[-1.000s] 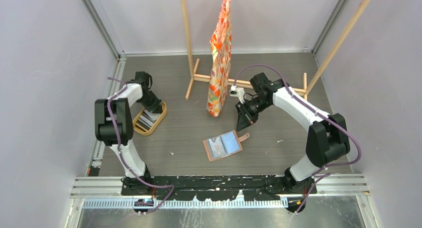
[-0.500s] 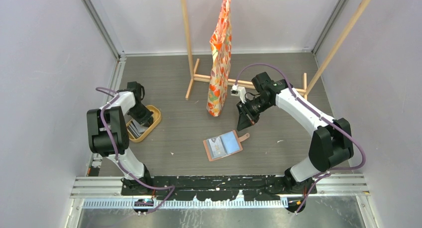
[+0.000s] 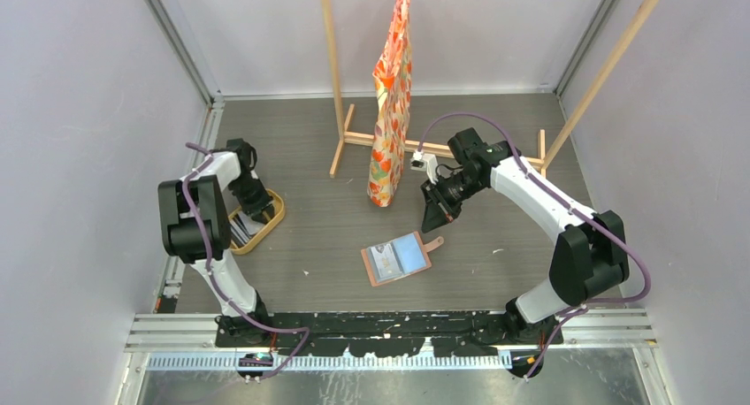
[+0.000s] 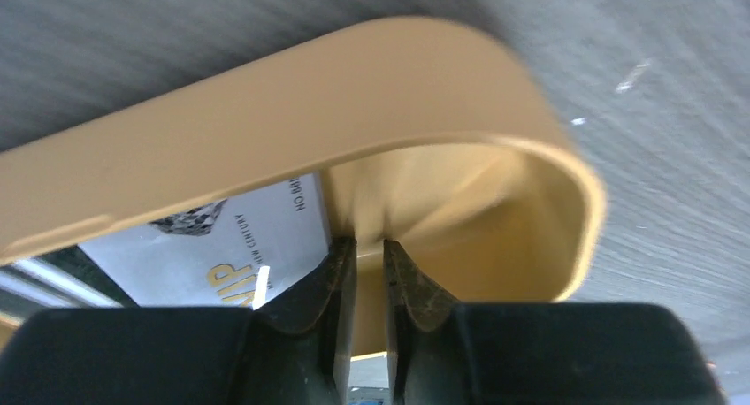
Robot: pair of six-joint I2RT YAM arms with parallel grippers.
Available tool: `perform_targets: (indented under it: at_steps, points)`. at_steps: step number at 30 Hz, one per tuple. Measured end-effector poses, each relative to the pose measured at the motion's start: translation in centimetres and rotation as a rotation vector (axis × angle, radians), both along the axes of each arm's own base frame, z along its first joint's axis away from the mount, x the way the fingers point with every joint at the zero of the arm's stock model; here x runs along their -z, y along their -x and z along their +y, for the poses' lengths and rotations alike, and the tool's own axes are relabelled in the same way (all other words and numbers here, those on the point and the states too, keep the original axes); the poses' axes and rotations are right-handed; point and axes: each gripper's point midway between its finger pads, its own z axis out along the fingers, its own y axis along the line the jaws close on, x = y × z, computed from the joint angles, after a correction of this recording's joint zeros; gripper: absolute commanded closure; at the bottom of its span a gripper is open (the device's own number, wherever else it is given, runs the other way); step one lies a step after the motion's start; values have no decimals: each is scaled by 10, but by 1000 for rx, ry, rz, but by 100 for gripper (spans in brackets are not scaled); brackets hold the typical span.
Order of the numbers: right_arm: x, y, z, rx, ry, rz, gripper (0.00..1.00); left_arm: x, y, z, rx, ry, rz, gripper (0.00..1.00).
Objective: Put the credit cards into the card holder
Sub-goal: Adjust the storage box at the center of the board.
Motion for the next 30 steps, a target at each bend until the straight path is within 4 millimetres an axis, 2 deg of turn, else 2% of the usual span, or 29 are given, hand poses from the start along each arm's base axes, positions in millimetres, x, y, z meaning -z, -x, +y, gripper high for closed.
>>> perform_targets:
  at_steps: [5, 7, 10, 15, 23, 27, 30]
  points:
    - [-4, 1, -1, -4, -8, -14, 94, -2, -21, -15, 139, 46, -52, 69]
    - [-4, 0, -1, -5, -11, -16, 94, -3, -32, -27, 218, 41, -63, 68]
    - [-4, 0, -1, -6, -12, -19, 94, -3, -38, -45, 313, 41, -66, 67]
    - [-5, 0, -1, -5, -14, -21, 94, -3, -42, -67, 453, 38, -61, 65]
    - [-6, 0, -2, -2, -20, -19, 94, -1, -34, -84, 772, -19, -18, 61]
    - [-6, 0, -2, -3, -21, -17, 94, -2, -28, -82, 861, -51, -11, 39]
    - [-7, 0, -3, -1, -25, -13, 94, -3, -27, -76, 878, -78, -18, 36]
